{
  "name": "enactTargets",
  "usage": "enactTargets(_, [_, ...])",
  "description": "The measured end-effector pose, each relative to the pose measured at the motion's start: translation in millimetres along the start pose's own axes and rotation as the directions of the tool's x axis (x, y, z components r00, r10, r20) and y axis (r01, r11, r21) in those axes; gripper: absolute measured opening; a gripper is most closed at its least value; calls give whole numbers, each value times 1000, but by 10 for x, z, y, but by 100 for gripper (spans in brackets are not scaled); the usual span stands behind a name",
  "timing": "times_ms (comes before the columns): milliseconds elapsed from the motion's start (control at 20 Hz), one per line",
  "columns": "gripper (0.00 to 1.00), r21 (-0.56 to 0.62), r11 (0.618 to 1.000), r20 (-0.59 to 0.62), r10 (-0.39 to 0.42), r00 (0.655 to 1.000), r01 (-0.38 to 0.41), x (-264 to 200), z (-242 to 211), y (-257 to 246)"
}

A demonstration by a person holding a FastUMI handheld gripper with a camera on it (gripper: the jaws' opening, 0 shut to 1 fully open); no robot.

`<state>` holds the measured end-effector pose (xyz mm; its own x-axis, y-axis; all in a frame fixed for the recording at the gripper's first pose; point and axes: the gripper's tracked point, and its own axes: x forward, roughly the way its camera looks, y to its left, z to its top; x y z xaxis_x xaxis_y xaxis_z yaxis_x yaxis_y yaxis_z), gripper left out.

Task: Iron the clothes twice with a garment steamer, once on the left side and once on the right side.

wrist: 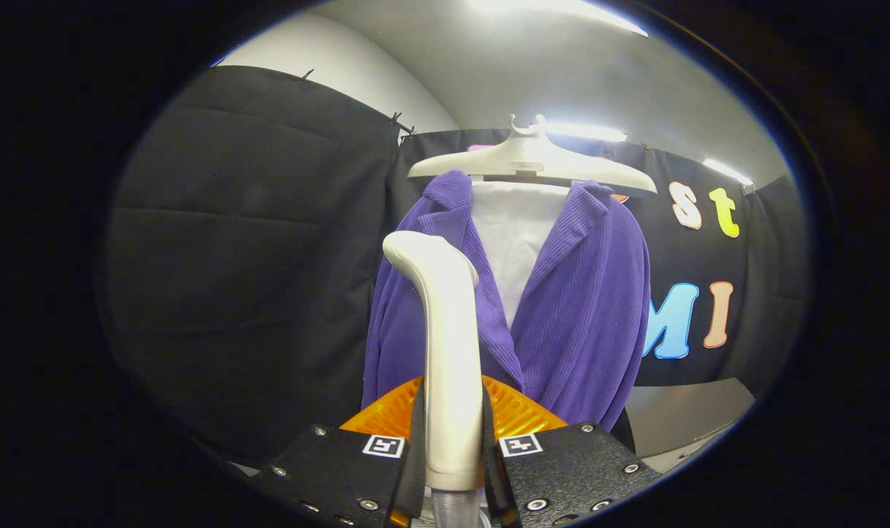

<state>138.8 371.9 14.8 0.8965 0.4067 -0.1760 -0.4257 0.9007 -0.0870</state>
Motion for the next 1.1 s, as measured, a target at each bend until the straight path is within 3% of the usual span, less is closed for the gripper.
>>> enactTargets(550, [32,-31,999,-109,35,993,-39,-197,-668,150])
enactTargets(1100, [33,-18,995,-316,87,945,-98,-298,-1677,247])
